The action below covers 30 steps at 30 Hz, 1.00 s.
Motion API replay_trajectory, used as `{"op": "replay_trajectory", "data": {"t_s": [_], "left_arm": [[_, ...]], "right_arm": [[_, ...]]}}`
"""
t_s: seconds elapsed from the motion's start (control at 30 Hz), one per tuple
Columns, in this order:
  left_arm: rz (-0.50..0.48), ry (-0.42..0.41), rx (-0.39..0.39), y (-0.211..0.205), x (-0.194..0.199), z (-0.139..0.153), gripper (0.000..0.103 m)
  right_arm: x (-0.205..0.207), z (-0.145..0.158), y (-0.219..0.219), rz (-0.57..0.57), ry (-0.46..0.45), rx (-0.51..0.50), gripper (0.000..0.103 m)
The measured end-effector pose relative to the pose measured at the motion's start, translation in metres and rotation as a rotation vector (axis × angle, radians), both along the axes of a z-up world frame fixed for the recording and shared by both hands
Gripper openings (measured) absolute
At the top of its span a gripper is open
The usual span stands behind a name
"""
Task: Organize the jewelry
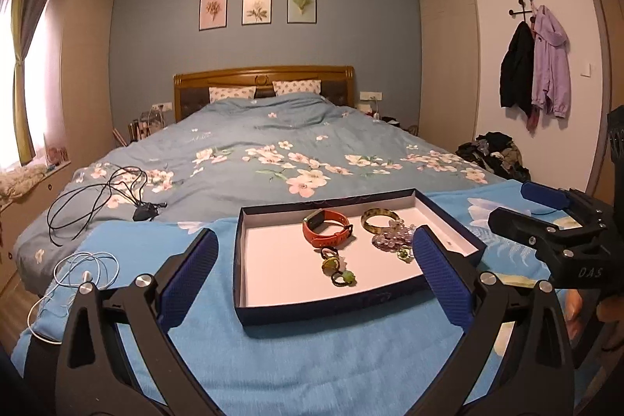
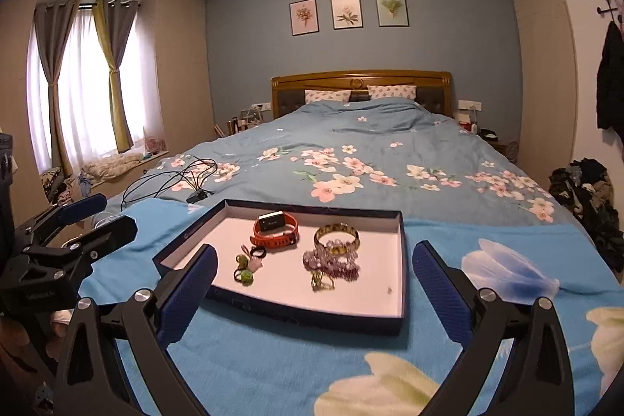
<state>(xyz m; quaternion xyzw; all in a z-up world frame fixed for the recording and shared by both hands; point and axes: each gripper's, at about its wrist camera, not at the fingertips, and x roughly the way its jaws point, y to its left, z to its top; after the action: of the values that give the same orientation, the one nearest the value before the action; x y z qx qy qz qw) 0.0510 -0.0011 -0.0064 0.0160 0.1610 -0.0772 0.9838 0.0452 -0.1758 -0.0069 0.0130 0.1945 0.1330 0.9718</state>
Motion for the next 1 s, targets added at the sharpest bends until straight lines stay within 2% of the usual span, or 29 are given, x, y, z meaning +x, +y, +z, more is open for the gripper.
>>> {"op": "replay_trajectory", "data": {"t_s": [0.13, 0.33, 0.5, 1.0], "left_arm": [[0.014, -0.033, -0.031, 0.003, -0.015, 0.002, 0.098], [0.030, -0.071, -0.054, 0.006, -0.035, 0.005, 0.098], [0.051, -0.082, -0.048, 0.006, -0.041, 0.007, 0.098], [0.086, -0.110, -0.028, 0.002, -0.047, 0.013, 0.098]], "right_arm": [[-0.017, -0.001, -0.008, -0.024, -0.063, 0.041, 0.097], [-0.027, -0.002, -0.009, -0.032, -0.080, 0.039, 0.097], [-0.031, -0.003, -0.004, -0.050, -0.099, 0.007, 0.097], [-0.041, 0.003, -0.004, -0.064, -0.147, -0.003, 0.097]]}}
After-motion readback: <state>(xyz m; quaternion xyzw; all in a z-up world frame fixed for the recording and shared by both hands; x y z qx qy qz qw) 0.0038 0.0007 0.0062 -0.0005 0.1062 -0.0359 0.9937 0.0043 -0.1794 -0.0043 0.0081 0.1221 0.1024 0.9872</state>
